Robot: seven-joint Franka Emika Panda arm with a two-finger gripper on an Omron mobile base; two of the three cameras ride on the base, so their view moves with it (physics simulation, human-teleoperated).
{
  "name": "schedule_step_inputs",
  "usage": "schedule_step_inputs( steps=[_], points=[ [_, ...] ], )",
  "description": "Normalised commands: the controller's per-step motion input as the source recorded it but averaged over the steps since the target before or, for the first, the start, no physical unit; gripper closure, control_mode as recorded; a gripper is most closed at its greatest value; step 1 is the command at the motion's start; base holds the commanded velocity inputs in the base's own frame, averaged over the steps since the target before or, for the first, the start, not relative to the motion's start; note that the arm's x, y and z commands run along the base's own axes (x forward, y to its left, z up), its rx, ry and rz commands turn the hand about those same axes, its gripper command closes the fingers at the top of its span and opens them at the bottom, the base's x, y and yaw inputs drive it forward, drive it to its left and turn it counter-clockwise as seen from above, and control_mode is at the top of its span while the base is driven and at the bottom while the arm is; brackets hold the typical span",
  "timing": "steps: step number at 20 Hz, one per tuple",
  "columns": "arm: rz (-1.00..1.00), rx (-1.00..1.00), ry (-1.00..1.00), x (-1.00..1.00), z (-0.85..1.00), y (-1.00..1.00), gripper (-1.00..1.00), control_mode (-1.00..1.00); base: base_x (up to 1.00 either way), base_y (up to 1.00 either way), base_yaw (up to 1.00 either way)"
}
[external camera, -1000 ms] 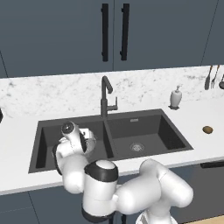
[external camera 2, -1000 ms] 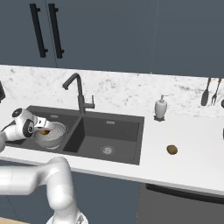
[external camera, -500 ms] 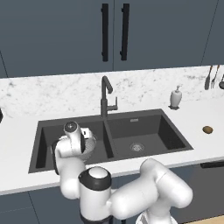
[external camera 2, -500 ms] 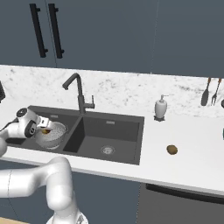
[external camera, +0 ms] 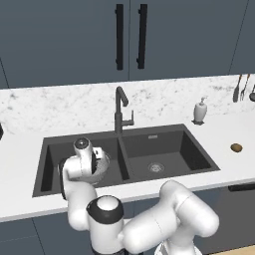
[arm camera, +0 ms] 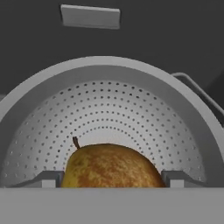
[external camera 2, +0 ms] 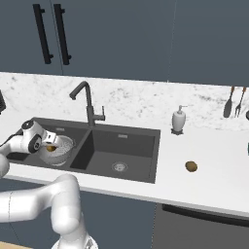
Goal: Put the colander in the sink, put the kiwi, pear in the colander, and turn on the sink faucet and pour water over the colander.
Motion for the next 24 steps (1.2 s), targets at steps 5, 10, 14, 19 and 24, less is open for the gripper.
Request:
schedule_step_inputs(
  steps=[5,10,14,19,24],
  points=[
    [0.0,0.01,0.06,0.05,-0.21,0.0,1.0,-1.0,0.0,0.0,0.0],
    [0.0,0.0,0.08,0.28,-0.29,0.1,1.0,-1.0,0.0,0.0,0.0],
    [0.0,0.0,0.08,0.4,-0.28,0.19,1.0,-1.0,0.0,0.0,0.0],
    [0.0,0.01,0.03,0.17,-0.04,0.2,-1.0,-1.0,0.0,0.0,0.0],
    [0.0,0.0,0.0,-0.15,0.02,0.06,-1.0,-1.0,0.0,0.0,0.0]
  ],
)
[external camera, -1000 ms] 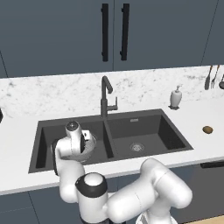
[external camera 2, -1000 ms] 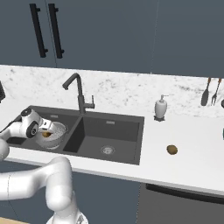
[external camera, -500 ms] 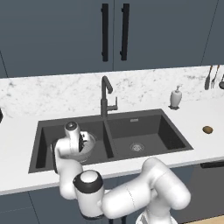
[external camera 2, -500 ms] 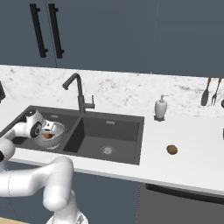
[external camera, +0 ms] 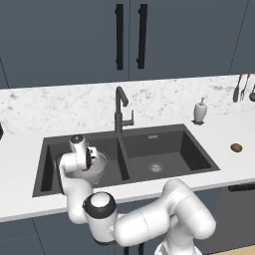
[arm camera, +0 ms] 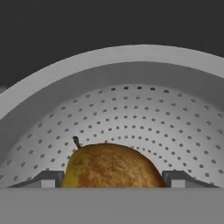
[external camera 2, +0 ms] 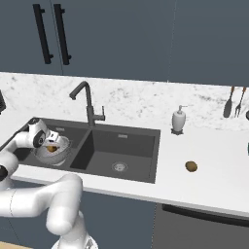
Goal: Put the colander in the sink, put the kiwi, pear in the colander, and turn on the sink faucet and pour water over the colander.
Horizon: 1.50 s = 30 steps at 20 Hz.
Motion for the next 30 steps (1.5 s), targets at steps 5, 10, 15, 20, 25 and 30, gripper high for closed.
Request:
schedule_step_inputs(
  steps=[5,10,15,20,25,30],
  points=[
    [0.0,0.0,0.0,-0.46,0.16,-0.01,-1.0,-1.0,0.0,0.0,0.0],
    [0.0,0.0,-0.03,-0.37,0.41,-0.18,-1.0,-1.0,0.0,0.0,0.0],
    [0.0,0.01,-0.17,-0.35,0.92,-0.21,-1.0,-1.0,0.0,0.0,0.0],
    [0.0,0.02,-0.25,-0.55,1.0,-0.39,-1.0,-1.0,0.0,0.0,0.0],
    [0.0,0.04,-0.21,-0.73,1.0,-0.89,-1.0,-1.0,0.0,0.0,0.0],
    [0.0,0.04,-0.14,-0.86,0.91,-1.0,-1.0,-1.0,0.0,0.0,0.0]
  ],
)
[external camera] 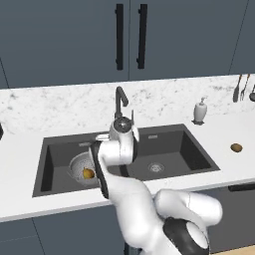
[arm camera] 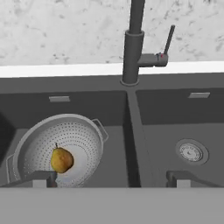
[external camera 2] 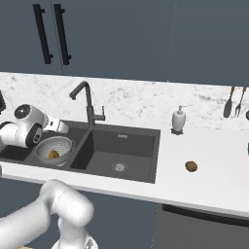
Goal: Put the colander in the sink, put the kiwi, pear in the colander, and turn on the sink faucet and pour water over the colander.
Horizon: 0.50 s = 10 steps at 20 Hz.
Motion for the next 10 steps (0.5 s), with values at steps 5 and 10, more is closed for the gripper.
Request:
schedule_step_inputs(
  steps=[5,10],
  points=[
    [0.0,0.0,-0.03,-0.82,0.65,-1.0,-1.0,-1.0,0.0,0.0,0.0],
    [-0.09,-0.02,0.04,-0.43,0.28,-1.0,-1.0,-1.0,0.0,0.0,0.0]
  ],
)
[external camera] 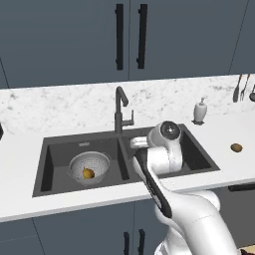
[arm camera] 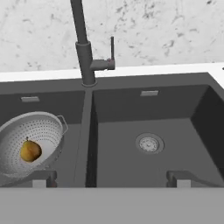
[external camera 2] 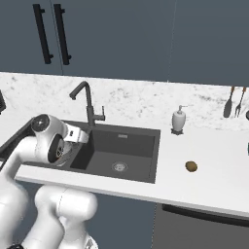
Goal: Put the colander in the sink, put the kiwi, pear in the colander, and turn on the sink faucet and pour water over the colander.
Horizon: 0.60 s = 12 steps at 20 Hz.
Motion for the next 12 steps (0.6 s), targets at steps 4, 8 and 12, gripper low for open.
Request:
schedule_step_inputs(
  steps=[4,8,12],
  points=[
    [-0.2,-0.09,0.13,-0.05,0.1,-1.0,-1.0,-1.0,0.0,0.0,0.0],
    [-0.21,-0.13,0.17,0.02,0.01,-1.0,-1.0,-1.0,0.0,0.0,0.0],
    [-0.18,-0.14,0.17,0.2,0.02,-1.0,-1.0,-1.0,0.0,0.0,0.0]
  ],
)
